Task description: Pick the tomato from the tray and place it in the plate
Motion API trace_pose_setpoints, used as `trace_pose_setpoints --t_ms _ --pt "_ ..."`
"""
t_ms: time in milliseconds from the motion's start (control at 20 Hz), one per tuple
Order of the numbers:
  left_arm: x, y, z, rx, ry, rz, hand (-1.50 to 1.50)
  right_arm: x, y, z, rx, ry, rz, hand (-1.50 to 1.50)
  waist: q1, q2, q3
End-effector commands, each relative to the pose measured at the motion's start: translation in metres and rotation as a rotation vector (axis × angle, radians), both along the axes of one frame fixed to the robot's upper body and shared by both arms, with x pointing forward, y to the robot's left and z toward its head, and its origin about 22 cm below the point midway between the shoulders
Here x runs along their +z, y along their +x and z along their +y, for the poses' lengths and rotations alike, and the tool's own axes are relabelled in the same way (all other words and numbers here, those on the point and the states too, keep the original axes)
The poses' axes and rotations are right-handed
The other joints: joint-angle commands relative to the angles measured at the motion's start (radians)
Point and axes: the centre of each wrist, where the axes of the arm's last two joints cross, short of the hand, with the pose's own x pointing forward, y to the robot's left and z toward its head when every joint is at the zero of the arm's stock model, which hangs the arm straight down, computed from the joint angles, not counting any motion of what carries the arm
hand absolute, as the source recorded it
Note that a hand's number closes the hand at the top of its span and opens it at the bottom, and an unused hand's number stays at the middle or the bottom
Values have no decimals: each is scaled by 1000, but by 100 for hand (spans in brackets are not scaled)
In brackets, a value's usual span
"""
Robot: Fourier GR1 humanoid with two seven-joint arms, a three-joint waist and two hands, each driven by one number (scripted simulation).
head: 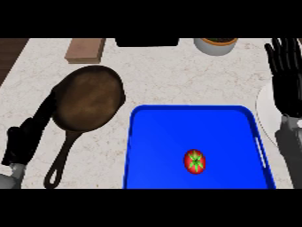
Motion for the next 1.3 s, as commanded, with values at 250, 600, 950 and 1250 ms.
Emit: trace_pose_setpoints --t_ms 250,600,950,1250 --pt "42 36 -23 12 -20 -185 0 -15 -35 182 425 33 295 -150 1 -2 -43" --pt "44 44 -51 10 -76 -124 0 -92 -105 191 344 -452 290 -150 -36 0 -39" --pt "30 49 -47 12 -93 -114 0 -99 -146 167 189 -743 86 -150 -35 1 -40" --pt "38 47 -39 4 -81 -125 0 -12 -155 141 87 -838 71 -150 -29 -1 -41"
